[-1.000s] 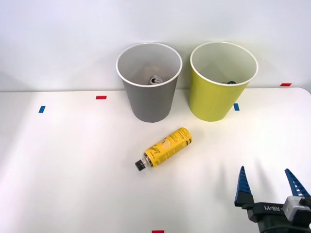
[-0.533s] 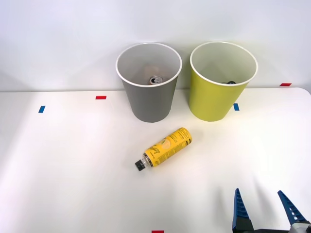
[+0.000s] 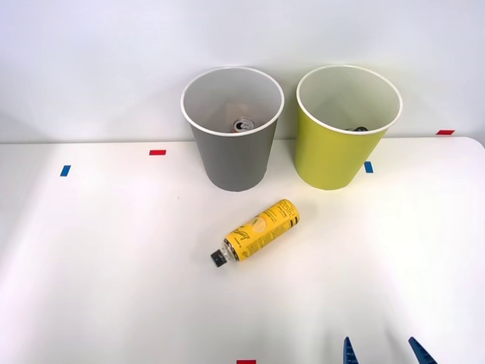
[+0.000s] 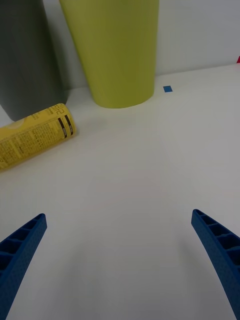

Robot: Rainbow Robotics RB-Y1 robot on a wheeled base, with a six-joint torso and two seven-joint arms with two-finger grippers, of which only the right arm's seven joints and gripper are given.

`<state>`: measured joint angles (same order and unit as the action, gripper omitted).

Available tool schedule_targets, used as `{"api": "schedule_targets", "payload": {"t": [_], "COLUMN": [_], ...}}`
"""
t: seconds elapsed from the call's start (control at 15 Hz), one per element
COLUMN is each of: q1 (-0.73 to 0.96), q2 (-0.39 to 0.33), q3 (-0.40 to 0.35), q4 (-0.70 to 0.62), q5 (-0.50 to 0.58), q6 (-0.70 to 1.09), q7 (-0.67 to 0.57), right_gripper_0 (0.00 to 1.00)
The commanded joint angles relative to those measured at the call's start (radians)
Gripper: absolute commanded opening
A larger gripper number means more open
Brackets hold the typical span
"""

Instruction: Put cans in the gray bin, plastic bottles in the light green bin

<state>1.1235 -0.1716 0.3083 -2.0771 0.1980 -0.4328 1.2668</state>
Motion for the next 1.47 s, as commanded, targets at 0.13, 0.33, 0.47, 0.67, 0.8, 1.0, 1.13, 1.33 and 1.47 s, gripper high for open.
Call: {"api": "schedule_targets", "payload": {"t": [0.13,0.33,0.47,0.67,0.8,1.0,1.13,1.33,1.47], "q1": [0.009,0.006,0.006,0.006,0.006,0.006,0.006,0.006,0.006], "q2": [-0.005,0.000,0.000,0.000,0.000,0.000,0.000,0.000,0.000], "q3": [0.031,0.032,0.032,0.032,0.032,0.032,0.032,0.032,0.032], "q4": [0.000,0.000,0.000,0.000,0.000,0.000,0.000,0.000,0.000], "q5": [0.000,0.000,0.000,0.000,0.000,0.000,0.000,0.000,0.000], "q6": [0.000,0.000,0.000,0.000,0.000,0.000,0.000,0.000,0.000], "q7": [0.000,-0.001,-0.001,-0.001,-0.001,-0.001,-0.001,-0.001,-0.001], "right_gripper_0": [1.00,1.00,1.00,1.00,1.00,1.00,1.00,1.00,1.00]}}
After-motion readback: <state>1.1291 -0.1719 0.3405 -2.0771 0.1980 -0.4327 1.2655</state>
